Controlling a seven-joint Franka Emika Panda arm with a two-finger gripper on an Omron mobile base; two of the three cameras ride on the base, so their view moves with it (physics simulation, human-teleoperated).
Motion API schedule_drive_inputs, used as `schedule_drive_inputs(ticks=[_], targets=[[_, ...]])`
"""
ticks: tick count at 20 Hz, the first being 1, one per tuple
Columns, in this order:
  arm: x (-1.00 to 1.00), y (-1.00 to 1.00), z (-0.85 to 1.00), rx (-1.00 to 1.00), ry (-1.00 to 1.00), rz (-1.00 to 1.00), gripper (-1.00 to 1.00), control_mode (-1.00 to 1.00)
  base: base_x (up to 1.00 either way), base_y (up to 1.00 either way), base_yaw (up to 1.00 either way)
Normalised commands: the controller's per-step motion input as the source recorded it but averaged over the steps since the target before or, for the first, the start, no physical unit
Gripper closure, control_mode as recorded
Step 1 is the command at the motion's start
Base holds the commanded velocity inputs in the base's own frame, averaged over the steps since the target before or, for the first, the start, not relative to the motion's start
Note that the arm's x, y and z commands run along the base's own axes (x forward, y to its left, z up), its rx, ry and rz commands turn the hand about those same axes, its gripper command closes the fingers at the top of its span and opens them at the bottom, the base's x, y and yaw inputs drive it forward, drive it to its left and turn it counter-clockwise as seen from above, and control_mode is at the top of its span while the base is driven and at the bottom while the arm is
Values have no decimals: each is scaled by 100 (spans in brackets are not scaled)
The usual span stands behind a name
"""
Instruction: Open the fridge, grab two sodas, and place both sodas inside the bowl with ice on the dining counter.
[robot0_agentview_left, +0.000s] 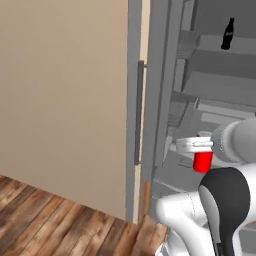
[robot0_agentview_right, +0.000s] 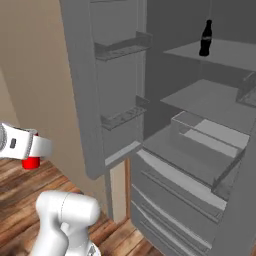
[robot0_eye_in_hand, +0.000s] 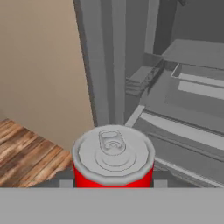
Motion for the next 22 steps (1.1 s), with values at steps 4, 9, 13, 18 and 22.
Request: schedule_drive_inputs(ticks=[4,9,13,18,22], targets=[[0,0,0,0,0,0,100,100,-6,81,47],[0,0,0,0,0,0,100,100,14,83,33],[0,0,0,0,0,0,100,100,42,80,23],[0,0,0,0,0,0,100,100,54,83,27],[0,0,0,0,0,0,100,100,25,61,46]])
